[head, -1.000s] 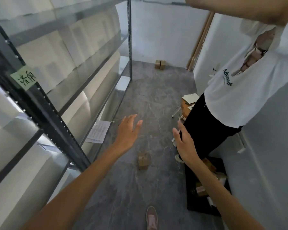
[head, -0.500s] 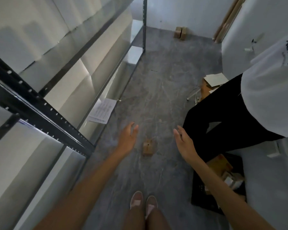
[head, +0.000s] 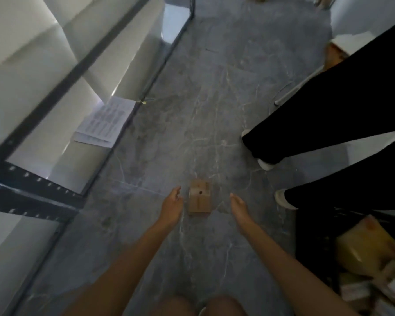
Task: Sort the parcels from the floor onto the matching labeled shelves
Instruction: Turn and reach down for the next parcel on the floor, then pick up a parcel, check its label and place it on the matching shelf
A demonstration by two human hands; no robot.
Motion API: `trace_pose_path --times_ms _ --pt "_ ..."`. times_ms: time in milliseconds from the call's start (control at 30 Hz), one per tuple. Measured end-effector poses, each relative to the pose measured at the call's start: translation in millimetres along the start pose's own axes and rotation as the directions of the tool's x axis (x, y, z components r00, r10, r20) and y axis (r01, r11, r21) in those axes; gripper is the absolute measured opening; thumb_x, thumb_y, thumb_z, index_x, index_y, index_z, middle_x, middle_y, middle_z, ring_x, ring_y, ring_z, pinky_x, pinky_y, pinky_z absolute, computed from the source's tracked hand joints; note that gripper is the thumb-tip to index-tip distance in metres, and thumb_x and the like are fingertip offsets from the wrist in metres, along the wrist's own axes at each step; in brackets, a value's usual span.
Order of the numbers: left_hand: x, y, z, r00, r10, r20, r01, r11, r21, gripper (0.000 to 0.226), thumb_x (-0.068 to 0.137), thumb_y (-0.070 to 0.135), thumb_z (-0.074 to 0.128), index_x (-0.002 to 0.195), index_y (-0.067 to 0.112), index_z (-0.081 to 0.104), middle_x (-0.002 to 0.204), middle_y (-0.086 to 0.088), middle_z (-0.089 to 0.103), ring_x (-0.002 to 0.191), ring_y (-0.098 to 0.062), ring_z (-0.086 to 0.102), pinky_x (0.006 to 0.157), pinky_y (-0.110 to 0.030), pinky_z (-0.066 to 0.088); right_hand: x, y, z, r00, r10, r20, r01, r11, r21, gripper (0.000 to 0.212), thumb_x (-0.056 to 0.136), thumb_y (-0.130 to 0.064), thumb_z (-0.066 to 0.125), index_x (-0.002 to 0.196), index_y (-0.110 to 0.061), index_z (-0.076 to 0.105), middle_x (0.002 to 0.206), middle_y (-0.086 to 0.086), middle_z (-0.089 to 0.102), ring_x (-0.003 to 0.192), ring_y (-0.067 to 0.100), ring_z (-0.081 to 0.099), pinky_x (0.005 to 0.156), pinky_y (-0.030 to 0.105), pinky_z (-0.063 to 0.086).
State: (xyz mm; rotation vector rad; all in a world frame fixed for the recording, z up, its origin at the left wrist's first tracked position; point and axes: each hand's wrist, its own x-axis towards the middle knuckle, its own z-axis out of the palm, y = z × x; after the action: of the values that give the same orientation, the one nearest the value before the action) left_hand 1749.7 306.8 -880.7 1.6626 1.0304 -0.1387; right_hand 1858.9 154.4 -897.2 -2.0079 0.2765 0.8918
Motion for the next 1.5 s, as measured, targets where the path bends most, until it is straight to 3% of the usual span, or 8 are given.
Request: trace_pose_path --times_ms 167,333,433,633,833,967,1233,1500 --pt "133 -76 63 0.989 -0.105 0.103 0.111 0.992 -0.063 0.058 0.096 0.01 0.04 0.149 0.009 0.016 0.156 -0.012 0.022 0.141 -0.027 0.027 0.114 -0.037 0.026 138 48 65 0.998 0.019 0.065 -0.021 0.999 0.035 0.045 0.101 -0.028 0.037 0.136 -0.002 0.046 0.144 0.018 0.045 0.131 0.032 0.043 0.107 0.037 0.035" --pt "183 -125 119 0.954 -0.211 0.211 0.253 0.948 -0.194 0.043 0.094 0.003 0.045 0.137 0.005 0.043 0.136 -0.019 0.052 0.12 -0.035 0.054 0.102 -0.051 0.044 197 94 111 0.976 0.041 0.215 -0.049 0.998 0.034 0.054 0.1 -0.043 0.028 0.144 -0.014 0.036 0.149 0.012 0.04 0.134 0.029 0.041 0.112 0.046 0.034" --pt "172 -123 116 0.951 -0.245 0.19 0.291 0.915 -0.279 0.048 0.092 -0.003 0.039 0.139 0.008 0.04 0.135 -0.017 0.054 0.119 -0.034 0.055 0.101 -0.05 0.045 188 82 111 0.973 0.017 0.232 -0.027 0.999 0.038 0.046 0.101 -0.037 0.03 0.14 -0.016 0.041 0.142 0.012 0.048 0.125 0.029 0.05 0.106 0.044 0.041" --pt "77 -30 44 0.96 -0.192 0.202 0.261 0.872 -0.414 0.053 0.084 -0.008 0.035 0.129 0.014 0.052 0.118 -0.009 0.061 0.097 -0.02 0.057 0.071 -0.03 0.048 81 2 62 0.967 -0.032 0.252 0.01 0.996 0.088 0.039 0.102 -0.027 0.03 0.138 -0.024 0.045 0.138 0.007 0.053 0.12 0.025 0.054 0.104 0.047 0.043" --pt "-56 99 -52 0.984 -0.122 0.132 0.167 0.889 -0.426 0.05 0.088 0.0 0.038 0.132 0.019 0.052 0.124 -0.005 0.06 0.112 -0.022 0.055 0.098 -0.041 0.043 -76 -114 -7 0.952 -0.061 0.3 0.024 0.992 0.128 0.038 0.103 -0.023 0.026 0.13 -0.041 0.047 0.117 -0.004 0.057 0.092 0.005 0.055 0.068 0.031 0.049" --pt "-136 191 -116 0.999 -0.022 0.035 0.035 0.898 -0.438 0.043 0.099 0.009 0.034 0.141 0.015 0.041 0.134 -0.01 0.055 0.113 -0.022 0.054 0.081 -0.028 0.044 -183 -204 -46 0.949 -0.152 0.275 0.122 0.985 0.121 0.039 0.102 -0.021 0.033 0.136 -0.038 0.042 0.109 -0.006 0.058 0.086 0.006 0.057 0.055 0.024 0.047" --pt "-284 378 -245 0.957 0.251 -0.146 -0.29 0.847 -0.446 0.038 0.1 0.017 0.036 0.138 0.014 0.043 0.133 -0.013 0.055 0.121 -0.027 0.053 0.093 -0.032 0.044 -380 -398 -112 0.874 -0.439 0.209 0.406 0.895 0.183 0.042 0.102 -0.021 0.03 0.142 -0.032 0.038 0.124 -0.001 0.055 0.111 0.022 0.055 0.074 0.032 0.051" --pt "-406 482 -343 0.88 0.412 -0.235 -0.475 0.771 -0.424 0.037 0.099 0.022 0.04 0.135 0.015 0.046 0.129 -0.01 0.058 0.112 -0.019 0.057 0.079 -0.018 0.051 -533 -509 -150 0.74 -0.637 0.215 0.615 0.77 0.166 0.038 0.102 -0.028 0.033 0.138 -0.038 0.041 0.106 -0.012 0.056 0.084 -0.003 0.053 0.051 0.012 0.044"
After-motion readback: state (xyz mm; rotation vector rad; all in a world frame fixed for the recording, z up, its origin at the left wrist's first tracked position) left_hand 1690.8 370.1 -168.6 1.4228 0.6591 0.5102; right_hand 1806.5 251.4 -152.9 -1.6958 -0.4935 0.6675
